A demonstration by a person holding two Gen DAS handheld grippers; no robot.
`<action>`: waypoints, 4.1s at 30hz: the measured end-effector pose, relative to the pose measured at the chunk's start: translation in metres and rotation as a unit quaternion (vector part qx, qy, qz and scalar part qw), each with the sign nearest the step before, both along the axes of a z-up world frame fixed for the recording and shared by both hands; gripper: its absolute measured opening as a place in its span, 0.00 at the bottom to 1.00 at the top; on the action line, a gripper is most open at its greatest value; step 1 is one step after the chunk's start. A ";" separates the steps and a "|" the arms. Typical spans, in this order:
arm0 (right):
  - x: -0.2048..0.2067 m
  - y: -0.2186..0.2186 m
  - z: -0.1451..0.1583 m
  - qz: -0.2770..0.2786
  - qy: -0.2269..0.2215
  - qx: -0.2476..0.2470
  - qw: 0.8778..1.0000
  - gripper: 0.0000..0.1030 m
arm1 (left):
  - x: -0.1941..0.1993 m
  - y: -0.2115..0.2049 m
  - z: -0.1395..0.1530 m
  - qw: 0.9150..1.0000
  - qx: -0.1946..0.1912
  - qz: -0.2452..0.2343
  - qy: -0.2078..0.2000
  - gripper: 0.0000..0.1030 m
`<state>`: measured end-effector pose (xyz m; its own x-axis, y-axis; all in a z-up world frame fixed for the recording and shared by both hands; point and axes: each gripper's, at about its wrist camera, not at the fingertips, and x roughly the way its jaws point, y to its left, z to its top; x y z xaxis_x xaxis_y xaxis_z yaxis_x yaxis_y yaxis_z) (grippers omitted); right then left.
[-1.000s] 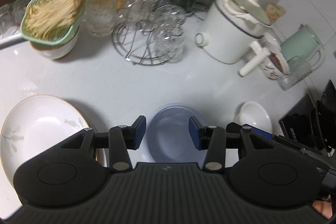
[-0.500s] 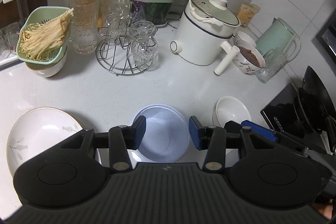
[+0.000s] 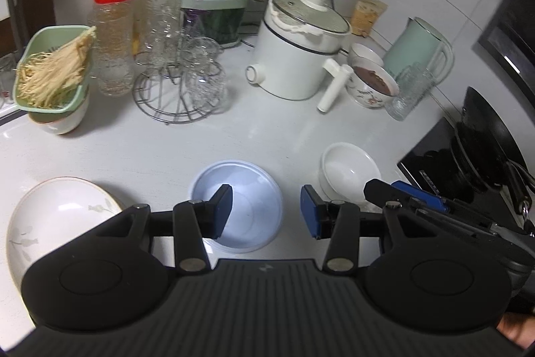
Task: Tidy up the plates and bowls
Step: 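Lower the light-blue bowl onto the counter beside the plates and open both grippers, then move both grippers to the white bowl, then close both grippers on the rim of the white bowl, then lift the white bowl with both grippers and carry it over the light-blue bowl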
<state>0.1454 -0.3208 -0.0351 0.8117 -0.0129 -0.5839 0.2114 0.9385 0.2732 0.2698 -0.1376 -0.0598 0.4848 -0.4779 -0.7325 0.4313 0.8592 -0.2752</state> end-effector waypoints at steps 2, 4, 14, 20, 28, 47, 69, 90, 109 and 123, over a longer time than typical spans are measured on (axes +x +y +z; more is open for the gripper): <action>-0.005 -0.004 -0.002 -0.011 0.000 -0.002 1.000 0.40 | -0.001 -0.005 -0.003 1.000 0.002 -0.010 0.002 0.49; -0.011 -0.006 -0.005 -0.023 0.003 -0.009 1.000 0.40 | -0.003 -0.011 -0.006 1.000 0.004 -0.020 0.005 0.49; -0.031 -0.025 -0.023 -0.077 0.026 0.004 0.997 0.40 | -0.001 -0.040 -0.021 0.997 0.024 -0.072 0.027 0.49; -0.034 -0.038 -0.033 -0.109 0.034 0.012 0.993 0.40 | 0.010 -0.060 -0.029 0.994 0.036 -0.096 0.030 0.49; -0.031 -0.056 -0.044 -0.136 0.042 0.017 0.990 0.40 | 0.035 -0.079 -0.027 0.993 0.045 -0.105 0.021 0.52; 0.009 -0.094 -0.066 -0.131 0.069 0.043 0.988 0.69 | 0.100 -0.109 -0.039 0.994 0.048 -0.094 0.040 0.63; 0.056 -0.140 -0.093 -0.143 0.112 0.051 0.982 0.54 | 0.140 -0.194 -0.100 0.973 0.074 -0.181 0.126 0.62; 0.065 -0.141 -0.106 -0.147 0.126 0.088 0.977 0.11 | 0.147 -0.214 -0.119 0.963 0.088 -0.220 0.128 0.24; 0.050 -0.113 -0.055 -0.108 0.080 0.095 0.986 0.13 | 0.121 -0.165 -0.058 0.982 0.052 -0.157 0.094 0.25; 0.048 -0.086 -0.034 -0.064 0.086 0.091 0.990 0.12 | 0.101 -0.115 -0.037 0.988 0.041 -0.108 0.105 0.25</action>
